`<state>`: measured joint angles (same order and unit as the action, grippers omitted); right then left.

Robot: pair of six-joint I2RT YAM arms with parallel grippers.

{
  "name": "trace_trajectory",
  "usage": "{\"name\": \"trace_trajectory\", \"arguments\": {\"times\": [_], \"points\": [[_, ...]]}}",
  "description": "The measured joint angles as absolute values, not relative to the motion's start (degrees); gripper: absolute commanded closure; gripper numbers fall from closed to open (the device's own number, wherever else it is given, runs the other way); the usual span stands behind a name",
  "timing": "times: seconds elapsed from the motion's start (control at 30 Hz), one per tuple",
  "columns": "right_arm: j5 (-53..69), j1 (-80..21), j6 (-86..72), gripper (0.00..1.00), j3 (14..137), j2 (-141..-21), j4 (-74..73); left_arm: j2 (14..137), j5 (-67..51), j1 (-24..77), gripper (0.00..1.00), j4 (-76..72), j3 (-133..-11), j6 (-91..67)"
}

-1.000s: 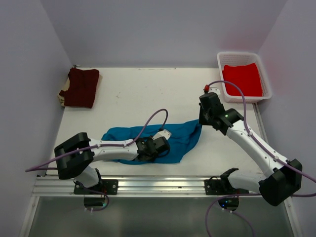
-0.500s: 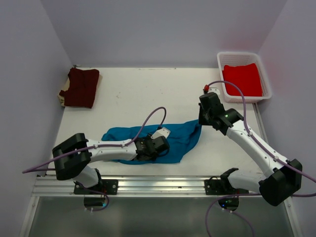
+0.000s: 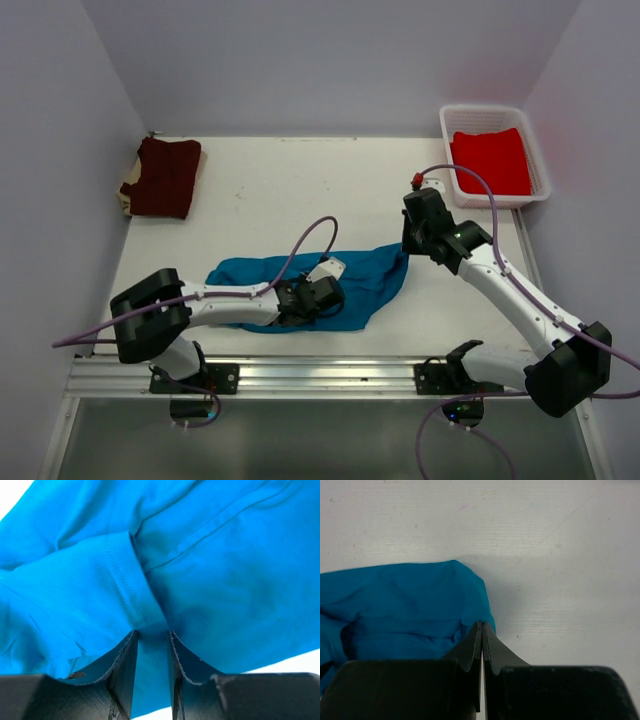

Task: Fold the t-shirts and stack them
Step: Flatten out the tshirt

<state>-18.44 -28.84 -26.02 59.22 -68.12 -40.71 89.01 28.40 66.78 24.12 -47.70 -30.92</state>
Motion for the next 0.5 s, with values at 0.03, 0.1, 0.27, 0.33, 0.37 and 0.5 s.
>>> {"name": "trace_trajectory", "arguments": {"times": [0.03, 0.1, 0.27, 0.33, 0.37, 0.5], "points": [[-18.4, -28.8, -26.0, 1.00, 59.2, -68.1, -40.7, 89.2, 28.6, 66.8, 0.67, 23.7, -47.5, -30.9], [-18.4, -28.8, -26.0, 1.00, 59.1, -68.1, -40.7, 89.8, 28.8, 66.8, 0.66, 23.0, -46.9, -30.9], [-18.4, -28.8, -26.0, 1.00, 59.0, -67.6, -40.7, 90.8, 28.9, 66.8, 0.85, 21.8, -46.4, -31.2], [-18.4, -28.8, -25.9, 1.00, 58.9, -67.3, -40.7, 90.7, 28.9, 66.8, 0.99, 21.6, -46.2, -31.9], [-18.4, -28.8, -25.9, 1.00, 58.9, -67.2, -40.7, 90.7, 29.0, 66.8, 1.00, 21.6, -46.1, -32.2], [-18.5, -28.8, -25.9, 1.00, 58.9, -67.2, -40.7, 89.4, 29.0, 66.8, 1.00, 23.5, -46.4, -32.5]]}}
